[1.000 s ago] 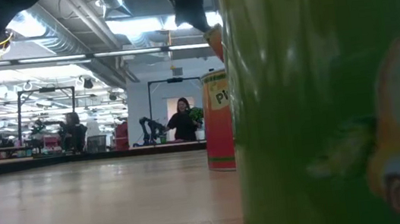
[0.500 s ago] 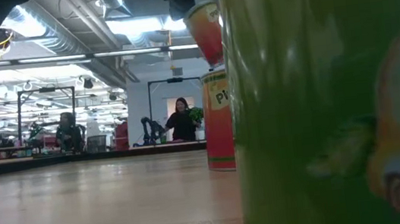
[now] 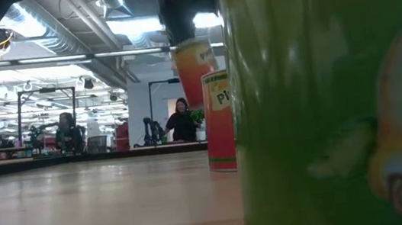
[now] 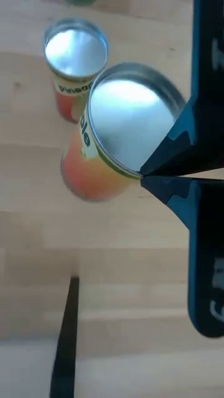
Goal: Pick and place cans onto a shelf
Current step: Put the top canned pineapple on the shelf
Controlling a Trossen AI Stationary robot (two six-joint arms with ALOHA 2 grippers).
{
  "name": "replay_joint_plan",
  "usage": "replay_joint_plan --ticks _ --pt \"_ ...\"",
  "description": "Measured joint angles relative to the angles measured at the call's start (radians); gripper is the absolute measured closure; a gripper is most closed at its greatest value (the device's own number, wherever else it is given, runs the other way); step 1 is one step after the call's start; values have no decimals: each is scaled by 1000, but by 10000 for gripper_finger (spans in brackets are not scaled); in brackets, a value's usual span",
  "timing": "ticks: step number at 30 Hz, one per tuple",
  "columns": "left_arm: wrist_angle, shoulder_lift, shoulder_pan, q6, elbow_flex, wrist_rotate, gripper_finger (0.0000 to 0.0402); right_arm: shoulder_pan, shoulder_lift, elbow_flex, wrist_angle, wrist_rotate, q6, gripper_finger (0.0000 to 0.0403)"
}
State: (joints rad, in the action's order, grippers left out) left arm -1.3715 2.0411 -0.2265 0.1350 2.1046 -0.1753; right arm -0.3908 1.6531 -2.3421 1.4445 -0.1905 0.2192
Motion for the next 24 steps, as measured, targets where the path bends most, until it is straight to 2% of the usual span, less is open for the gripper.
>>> replay_joint_plan --ticks 12,24 --pt "174 0 7 -3 -246 18 401 0 0 0 0 4 0 397" --pt "229 0 7 6 -290 36 401 0 0 0 0 11 0 397"
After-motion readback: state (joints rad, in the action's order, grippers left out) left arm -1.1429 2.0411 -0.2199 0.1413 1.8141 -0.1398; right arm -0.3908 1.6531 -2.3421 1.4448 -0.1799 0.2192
